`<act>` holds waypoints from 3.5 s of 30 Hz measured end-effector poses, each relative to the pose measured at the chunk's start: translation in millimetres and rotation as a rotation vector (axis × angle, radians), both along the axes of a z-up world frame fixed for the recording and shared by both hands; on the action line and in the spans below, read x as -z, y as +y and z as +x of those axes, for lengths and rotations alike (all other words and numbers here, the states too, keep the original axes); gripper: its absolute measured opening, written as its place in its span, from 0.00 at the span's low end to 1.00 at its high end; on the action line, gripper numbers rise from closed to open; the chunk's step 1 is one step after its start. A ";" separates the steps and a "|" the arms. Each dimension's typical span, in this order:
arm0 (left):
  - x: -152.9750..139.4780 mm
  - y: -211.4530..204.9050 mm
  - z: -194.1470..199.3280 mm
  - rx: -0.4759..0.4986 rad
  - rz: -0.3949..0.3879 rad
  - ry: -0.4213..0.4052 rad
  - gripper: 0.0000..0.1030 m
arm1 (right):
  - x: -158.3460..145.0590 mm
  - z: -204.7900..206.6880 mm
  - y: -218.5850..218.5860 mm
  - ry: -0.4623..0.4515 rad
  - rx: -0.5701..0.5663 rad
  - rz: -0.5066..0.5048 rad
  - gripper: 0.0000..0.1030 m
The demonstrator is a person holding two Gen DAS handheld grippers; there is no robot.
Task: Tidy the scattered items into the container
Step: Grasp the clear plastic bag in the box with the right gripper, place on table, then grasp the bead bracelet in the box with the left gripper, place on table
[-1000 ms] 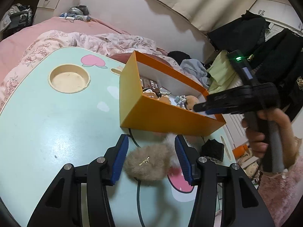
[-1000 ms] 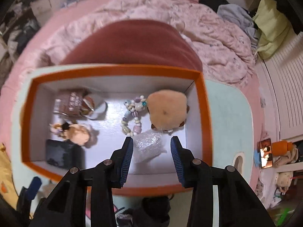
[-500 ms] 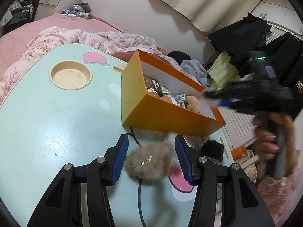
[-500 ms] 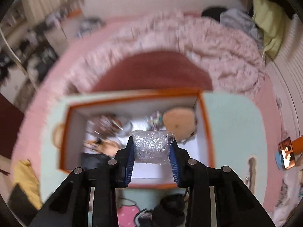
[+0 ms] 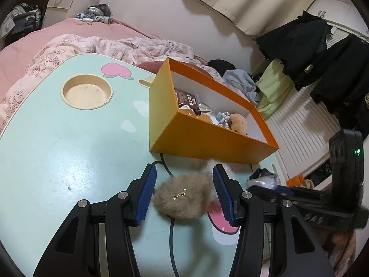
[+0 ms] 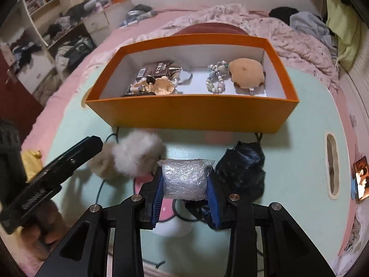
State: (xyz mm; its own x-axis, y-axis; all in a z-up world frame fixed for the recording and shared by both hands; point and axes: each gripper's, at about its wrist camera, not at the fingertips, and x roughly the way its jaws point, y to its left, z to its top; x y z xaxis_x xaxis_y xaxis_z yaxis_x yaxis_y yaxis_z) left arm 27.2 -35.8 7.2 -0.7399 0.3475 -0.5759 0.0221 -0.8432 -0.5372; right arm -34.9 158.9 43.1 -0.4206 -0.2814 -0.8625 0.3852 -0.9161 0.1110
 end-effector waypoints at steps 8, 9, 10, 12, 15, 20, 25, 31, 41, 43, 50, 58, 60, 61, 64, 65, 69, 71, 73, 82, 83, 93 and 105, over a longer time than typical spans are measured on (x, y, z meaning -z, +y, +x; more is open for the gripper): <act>-3.4 4.6 0.8 0.004 -0.044 -0.002 0.50 | -19.3 21.6 13.7 0.244 0.052 -0.074 0.77; -3.0 4.7 0.2 0.004 -0.045 -0.006 0.50 | -22.2 25.1 18.6 0.273 0.062 -0.087 0.80; -2.5 4.8 -0.3 0.004 -0.047 -0.012 0.50 | -26.0 30.8 22.3 0.301 0.074 -0.091 0.83; -2.8 4.3 -0.2 0.004 -0.049 -0.012 0.50 | -27.2 38.7 30.6 0.340 0.109 -0.061 0.83; -3.6 4.6 0.4 0.003 -0.051 -0.009 0.50 | -19.6 51.0 46.5 0.370 0.146 -0.016 0.83; -2.7 5.7 -0.9 0.009 -0.051 -0.019 0.50 | 4.7 66.6 67.3 0.339 0.158 -0.008 0.83; -7.9 10.7 -0.6 0.019 -0.076 -0.010 0.50 | 26.5 64.6 73.7 0.254 0.164 0.023 0.83; -30.8 21.7 -5.4 0.054 -0.132 0.030 0.50 | 38.8 61.8 72.7 0.218 0.157 0.045 0.86; -90.1 97.1 -116.5 0.325 -0.281 -0.158 0.50 | 41.1 63.2 71.2 0.224 0.148 0.056 0.87; -80.3 106.4 -156.4 0.339 -0.364 -0.237 0.50 | 41.1 63.9 71.4 0.225 0.148 0.056 0.87; -46.4 119.7 -224.8 0.314 -0.443 -0.346 0.45 | 40.5 64.5 71.0 0.227 0.148 0.051 0.88; -27.8 142.0 -234.8 0.346 -0.571 -0.348 0.29 | 40.1 66.0 71.3 0.227 0.146 0.047 0.89; -28.3 143.5 -233.0 0.355 -0.590 -0.348 0.28 | 40.0 67.1 70.7 0.228 0.146 0.044 0.89; -28.3 143.2 -232.4 0.360 -0.592 -0.347 0.28 | 40.3 67.7 71.0 0.225 0.143 0.041 0.89; -32.0 136.4 -229.7 0.357 -0.574 -0.342 0.27 | 40.0 68.6 71.9 0.225 0.145 0.039 0.89; -35.9 133.0 -227.7 0.358 -0.562 -0.339 0.27 | 40.0 69.1 71.6 0.225 0.145 0.038 0.89; -75.7 113.1 -210.2 0.340 -0.482 -0.245 0.26 | 39.6 68.8 72.6 0.225 0.145 0.040 0.89; -101.6 103.1 -194.0 0.340 -0.444 -0.187 0.26 | 39.9 69.6 71.9 0.225 0.146 0.041 0.89; -130.9 90.2 -169.4 0.335 -0.411 -0.108 0.26 | 40.2 70.1 71.5 0.225 0.145 0.042 0.89; -153.6 35.5 -72.3 0.302 -0.286 0.025 0.26 | 40.6 69.8 71.8 0.225 0.145 0.043 0.89; -146.1 27.3 -66.3 0.280 -0.277 0.012 0.26 | 40.6 70.0 71.6 0.225 0.145 0.043 0.89; -51.5 -22.7 -29.1 0.109 -0.216 -0.135 0.26 | 41.1 65.8 73.4 0.225 0.144 0.053 0.90; -22.7 -19.7 -20.6 0.100 -0.134 -0.093 0.43 | 40.5 65.4 74.4 0.226 0.146 0.054 0.90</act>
State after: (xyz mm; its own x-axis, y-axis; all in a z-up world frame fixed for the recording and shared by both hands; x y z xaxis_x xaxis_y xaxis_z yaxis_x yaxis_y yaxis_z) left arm 6.6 -55.5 29.8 -0.6471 0.3320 -0.6863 -0.0211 -0.9077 -0.4191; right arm 30.5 233.3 2.6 -0.6366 -0.1599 -0.7544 0.2581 -0.9660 -0.0130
